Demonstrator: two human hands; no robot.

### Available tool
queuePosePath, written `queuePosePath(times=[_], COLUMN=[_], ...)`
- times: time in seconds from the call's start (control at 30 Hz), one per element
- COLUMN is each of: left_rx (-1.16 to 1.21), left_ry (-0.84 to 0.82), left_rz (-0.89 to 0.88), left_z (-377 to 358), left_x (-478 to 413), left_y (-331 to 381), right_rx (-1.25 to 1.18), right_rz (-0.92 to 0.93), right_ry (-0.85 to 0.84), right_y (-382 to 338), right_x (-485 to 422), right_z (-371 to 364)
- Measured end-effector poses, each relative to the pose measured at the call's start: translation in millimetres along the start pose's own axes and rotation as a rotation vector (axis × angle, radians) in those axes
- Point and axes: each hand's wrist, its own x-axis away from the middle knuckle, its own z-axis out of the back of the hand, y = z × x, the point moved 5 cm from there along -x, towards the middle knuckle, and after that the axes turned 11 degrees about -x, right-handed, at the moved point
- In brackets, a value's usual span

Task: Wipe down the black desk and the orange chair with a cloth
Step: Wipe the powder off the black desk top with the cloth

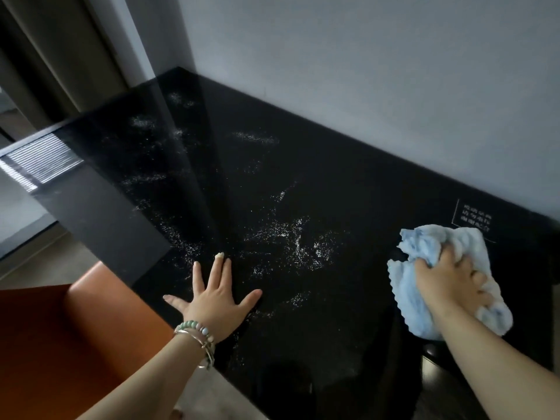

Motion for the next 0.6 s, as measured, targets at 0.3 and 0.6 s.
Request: queuePosePath(times=[0.3, 0.6], left_rx=[-0.004, 0.003], left_ry=[-0.036, -0.094], left_rz=[-0.004, -0.028], left_z=[8.9, 19.5], left_x=[1.1, 1.6], left_y=[-0.3, -3.2], right_rx=[0.029, -0.006], right_rz=[0.706, 0.298], right_ry=[-0.137, -0.189], right_y=[-93.8, -73.8], right_x=[86.6, -25.1], right_z=[-57.2, -5.5])
